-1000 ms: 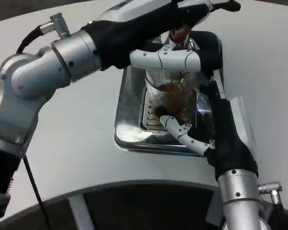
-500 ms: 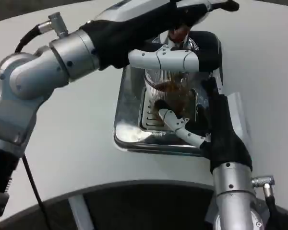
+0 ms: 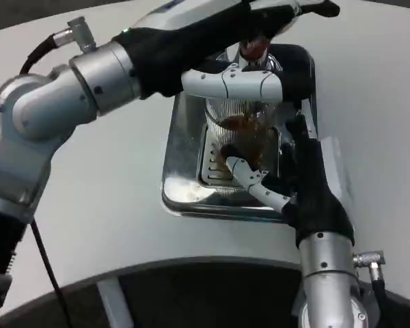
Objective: Grasp the cup under the faucet to collect the drink, then remove the cup.
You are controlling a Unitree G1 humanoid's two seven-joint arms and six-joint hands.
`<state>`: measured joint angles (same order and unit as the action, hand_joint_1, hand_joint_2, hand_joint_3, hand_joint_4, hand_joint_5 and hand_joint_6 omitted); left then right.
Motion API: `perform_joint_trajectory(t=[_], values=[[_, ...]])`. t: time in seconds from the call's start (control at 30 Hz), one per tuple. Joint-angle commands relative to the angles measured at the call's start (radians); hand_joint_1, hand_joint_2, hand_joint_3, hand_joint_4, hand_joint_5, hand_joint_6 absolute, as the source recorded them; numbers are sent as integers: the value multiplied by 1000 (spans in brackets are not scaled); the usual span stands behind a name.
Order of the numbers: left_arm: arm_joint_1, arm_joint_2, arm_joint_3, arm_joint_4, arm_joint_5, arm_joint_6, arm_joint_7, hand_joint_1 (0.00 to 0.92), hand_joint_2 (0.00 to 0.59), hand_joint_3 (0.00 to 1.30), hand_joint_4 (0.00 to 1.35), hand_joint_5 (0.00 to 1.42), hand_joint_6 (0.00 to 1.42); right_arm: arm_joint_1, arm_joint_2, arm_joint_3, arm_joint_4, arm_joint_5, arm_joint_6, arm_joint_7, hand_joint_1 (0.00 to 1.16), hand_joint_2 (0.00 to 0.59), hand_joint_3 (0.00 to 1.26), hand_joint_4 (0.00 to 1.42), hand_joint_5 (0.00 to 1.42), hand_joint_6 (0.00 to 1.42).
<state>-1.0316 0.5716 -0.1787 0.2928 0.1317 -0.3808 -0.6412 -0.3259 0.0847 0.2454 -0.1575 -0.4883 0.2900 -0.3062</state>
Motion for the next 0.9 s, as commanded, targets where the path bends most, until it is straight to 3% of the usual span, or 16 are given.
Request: perform_joint_trajectory(t=[0.03, 0.63, 0.9], values=[[30, 28, -25, 27, 40, 21, -48, 0, 94, 146, 26, 60, 143, -3, 40, 6, 24, 6, -10, -22, 735, 249, 0, 0, 98, 65], [30, 29, -25, 30, 38, 18, -51, 0, 99, 147, 26, 66, 143, -49, 49, -4, 75, 26, -6, -20, 724, 244, 0, 0, 97, 63], [28, 35, -22, 39, 39, 13, -49, 0, 99, 147, 26, 70, 144, -75, 61, -15, 122, 49, -33, -28, 720, 244, 0, 14, 121, 126]])
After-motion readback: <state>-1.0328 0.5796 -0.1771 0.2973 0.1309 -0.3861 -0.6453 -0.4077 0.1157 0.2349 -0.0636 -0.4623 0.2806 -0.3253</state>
